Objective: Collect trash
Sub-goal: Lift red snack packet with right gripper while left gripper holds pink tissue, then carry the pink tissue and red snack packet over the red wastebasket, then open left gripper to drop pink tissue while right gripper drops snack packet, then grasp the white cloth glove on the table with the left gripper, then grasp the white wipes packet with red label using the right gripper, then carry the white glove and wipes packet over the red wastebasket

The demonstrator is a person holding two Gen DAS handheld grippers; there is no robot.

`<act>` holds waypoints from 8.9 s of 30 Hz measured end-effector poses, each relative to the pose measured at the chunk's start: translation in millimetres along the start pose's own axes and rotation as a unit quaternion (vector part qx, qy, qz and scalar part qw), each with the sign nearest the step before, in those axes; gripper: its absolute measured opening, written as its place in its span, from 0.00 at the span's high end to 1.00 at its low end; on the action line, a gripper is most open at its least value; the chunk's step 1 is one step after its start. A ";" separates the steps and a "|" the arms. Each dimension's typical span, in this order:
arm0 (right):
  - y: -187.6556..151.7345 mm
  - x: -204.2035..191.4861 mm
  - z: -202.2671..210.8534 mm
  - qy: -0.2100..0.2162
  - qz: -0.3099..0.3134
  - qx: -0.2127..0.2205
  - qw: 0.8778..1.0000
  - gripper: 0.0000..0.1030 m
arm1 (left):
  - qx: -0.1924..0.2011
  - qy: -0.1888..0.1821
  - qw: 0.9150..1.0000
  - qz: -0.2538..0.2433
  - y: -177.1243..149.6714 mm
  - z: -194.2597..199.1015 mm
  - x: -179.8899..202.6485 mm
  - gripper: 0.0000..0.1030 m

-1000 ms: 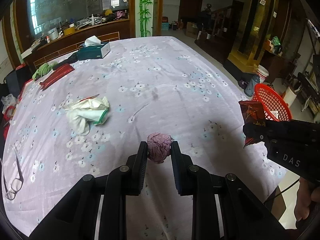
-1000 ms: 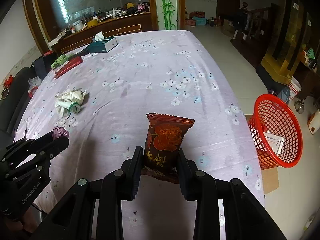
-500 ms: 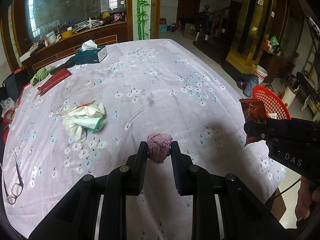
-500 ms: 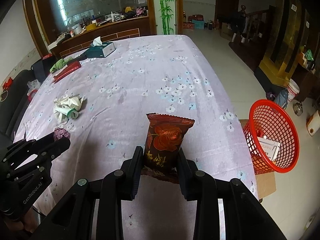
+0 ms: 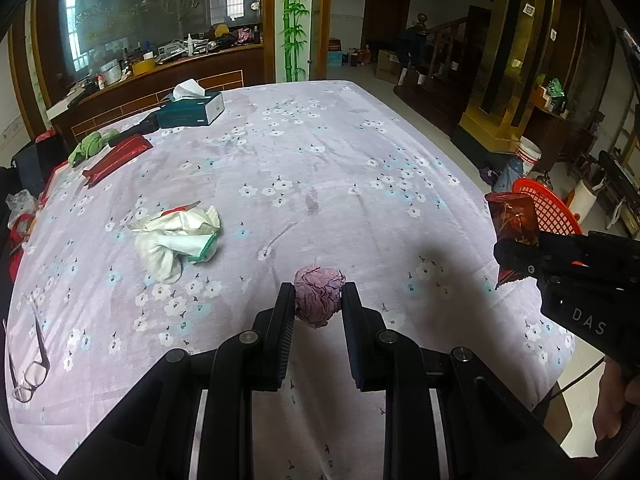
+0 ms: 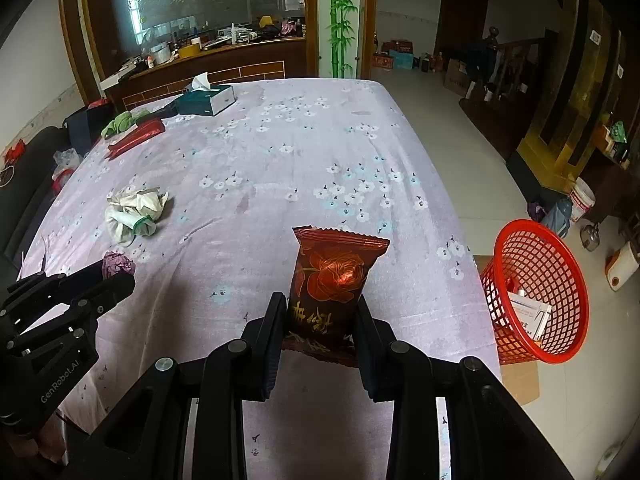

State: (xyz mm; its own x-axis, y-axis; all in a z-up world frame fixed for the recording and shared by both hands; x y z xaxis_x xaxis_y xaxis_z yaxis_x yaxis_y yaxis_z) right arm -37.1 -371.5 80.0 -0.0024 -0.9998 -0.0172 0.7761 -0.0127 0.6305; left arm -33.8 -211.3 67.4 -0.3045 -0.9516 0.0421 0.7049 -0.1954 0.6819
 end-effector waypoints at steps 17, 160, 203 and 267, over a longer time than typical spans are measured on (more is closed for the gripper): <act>0.0 -0.2 2.4 -0.010 0.008 0.005 1.000 0.67 | 0.001 0.002 1.000 0.000 -0.2 2.9 -1.6 0.78; 13.3 71.8 -11.6 0.153 -0.122 -0.062 0.979 0.54 | -0.040 -0.059 0.996 0.049 24.7 -17.9 52.8 0.53; 122.7 -195.2 -128.5 0.252 0.047 -0.082 0.963 0.51 | -0.040 0.017 0.983 0.179 -41.9 -6.7 -203.6 0.79; 30.4 -85.6 -1.5 -0.010 0.090 0.021 0.996 0.66 | 0.030 0.033 0.997 0.070 0.7 35.1 -89.0 0.79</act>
State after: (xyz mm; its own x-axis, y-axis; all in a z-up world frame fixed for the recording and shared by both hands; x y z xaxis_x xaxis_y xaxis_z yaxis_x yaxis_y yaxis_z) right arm -12.4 -286.3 99.5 0.1212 -0.9861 0.1139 0.7377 0.1663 0.6543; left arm -28.7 -118.3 89.7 -0.1619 -0.9824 0.0935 0.6978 -0.0470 0.7147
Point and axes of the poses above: each gripper's, at about its wrist camera, not at the fingertips, and z roughly against the way its jaws point, x to its right, y to its top, the point moved 5 cm from there along -z, roughly the way its jaws point, and after that the axes turned 3 degrees about x, right-handed, at the moved point
